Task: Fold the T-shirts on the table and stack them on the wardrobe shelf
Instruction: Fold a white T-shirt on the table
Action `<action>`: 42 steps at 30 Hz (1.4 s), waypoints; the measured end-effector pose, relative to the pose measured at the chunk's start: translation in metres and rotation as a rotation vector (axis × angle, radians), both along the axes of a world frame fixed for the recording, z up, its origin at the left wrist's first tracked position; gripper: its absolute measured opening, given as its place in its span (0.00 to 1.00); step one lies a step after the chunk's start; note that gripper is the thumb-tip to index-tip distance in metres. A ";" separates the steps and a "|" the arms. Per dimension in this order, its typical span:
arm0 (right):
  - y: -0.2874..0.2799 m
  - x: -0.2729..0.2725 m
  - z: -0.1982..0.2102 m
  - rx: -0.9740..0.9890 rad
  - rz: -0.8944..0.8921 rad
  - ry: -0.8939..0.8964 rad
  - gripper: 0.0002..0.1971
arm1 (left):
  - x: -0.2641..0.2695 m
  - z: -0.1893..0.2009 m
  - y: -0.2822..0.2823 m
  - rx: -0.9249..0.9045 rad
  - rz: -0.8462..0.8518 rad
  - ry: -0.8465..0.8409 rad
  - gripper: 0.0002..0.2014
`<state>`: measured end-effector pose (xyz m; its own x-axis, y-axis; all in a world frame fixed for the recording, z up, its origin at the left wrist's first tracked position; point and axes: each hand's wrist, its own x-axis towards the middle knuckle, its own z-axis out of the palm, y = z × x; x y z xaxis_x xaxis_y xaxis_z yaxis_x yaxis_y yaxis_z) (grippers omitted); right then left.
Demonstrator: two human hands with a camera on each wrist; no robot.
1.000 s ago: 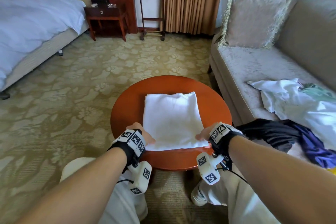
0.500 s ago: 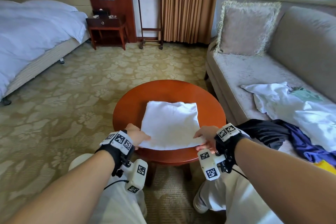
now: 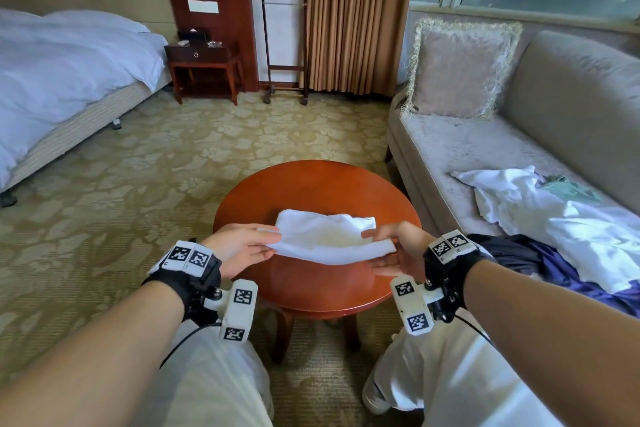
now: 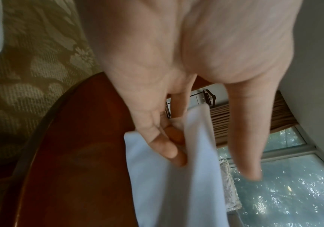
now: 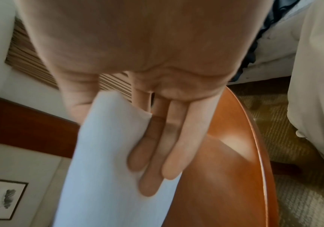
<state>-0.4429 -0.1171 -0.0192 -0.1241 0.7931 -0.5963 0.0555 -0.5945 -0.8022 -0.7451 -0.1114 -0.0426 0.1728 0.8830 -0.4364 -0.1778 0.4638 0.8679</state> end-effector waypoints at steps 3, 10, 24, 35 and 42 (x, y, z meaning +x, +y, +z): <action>0.002 0.008 -0.001 0.005 0.043 0.184 0.22 | -0.001 0.000 -0.002 0.051 -0.051 0.120 0.26; 0.007 0.009 -0.023 0.161 0.166 -0.117 0.22 | 0.008 -0.009 0.000 0.182 0.120 0.283 0.16; 0.043 0.005 -0.043 0.370 0.062 -0.559 0.26 | 0.011 -0.035 0.043 0.479 0.024 0.638 0.08; 0.065 -0.008 -0.068 0.213 -0.094 -0.833 0.28 | 0.033 -0.055 0.086 0.461 0.091 1.067 0.25; 0.082 -0.015 -0.069 0.025 -0.054 -0.906 0.23 | 0.038 -0.070 0.100 0.306 0.064 1.137 0.26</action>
<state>-0.4583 -0.0353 -0.0884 0.4214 0.7985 -0.4299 0.6444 -0.5972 -0.4777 -0.7074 -0.0116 -0.1125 -0.2272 0.9706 -0.0796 0.7541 0.2271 0.6162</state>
